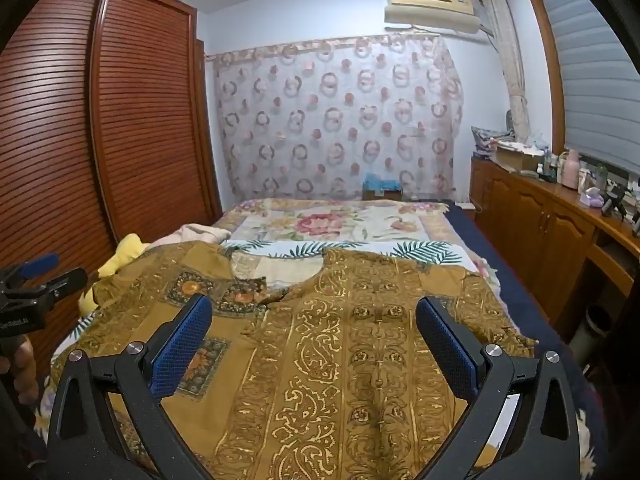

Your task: Fold small clothes

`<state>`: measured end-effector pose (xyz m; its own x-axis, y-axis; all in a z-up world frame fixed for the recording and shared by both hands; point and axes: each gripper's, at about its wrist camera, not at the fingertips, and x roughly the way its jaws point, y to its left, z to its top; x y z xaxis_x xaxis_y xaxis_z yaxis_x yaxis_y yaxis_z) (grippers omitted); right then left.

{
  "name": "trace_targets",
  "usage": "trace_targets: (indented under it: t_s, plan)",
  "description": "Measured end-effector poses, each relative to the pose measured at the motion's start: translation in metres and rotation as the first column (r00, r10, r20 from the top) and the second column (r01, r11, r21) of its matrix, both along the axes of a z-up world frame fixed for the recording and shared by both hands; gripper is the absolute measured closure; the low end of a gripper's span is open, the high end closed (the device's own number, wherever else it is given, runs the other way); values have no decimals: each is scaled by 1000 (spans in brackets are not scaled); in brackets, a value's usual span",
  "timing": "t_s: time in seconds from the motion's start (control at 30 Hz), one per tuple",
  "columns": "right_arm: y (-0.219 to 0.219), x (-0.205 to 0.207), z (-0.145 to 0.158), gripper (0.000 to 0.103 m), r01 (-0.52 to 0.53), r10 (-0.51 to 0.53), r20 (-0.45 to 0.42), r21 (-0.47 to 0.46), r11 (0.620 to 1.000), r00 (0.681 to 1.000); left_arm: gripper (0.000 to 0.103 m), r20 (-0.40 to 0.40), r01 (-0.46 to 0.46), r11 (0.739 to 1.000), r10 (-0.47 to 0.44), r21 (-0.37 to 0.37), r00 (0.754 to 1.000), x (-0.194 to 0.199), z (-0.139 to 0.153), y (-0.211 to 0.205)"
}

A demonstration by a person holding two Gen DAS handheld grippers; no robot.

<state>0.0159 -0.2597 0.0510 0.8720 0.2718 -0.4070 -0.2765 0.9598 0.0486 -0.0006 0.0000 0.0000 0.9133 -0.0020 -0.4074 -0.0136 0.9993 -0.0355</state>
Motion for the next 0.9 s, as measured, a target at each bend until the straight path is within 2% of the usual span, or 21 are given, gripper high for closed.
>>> trace_targets:
  t_s: [0.37,0.9]
  plan:
    - [-1,0,0,0,0,0,-5,2,1000,1000,0,0,4,1000,-4,6,1000,3,-5,1]
    - [1,-2,1,0,-2,2,0,3,1000,1000,0,4,7,1000,-7,21,1000,-3,4,-5]
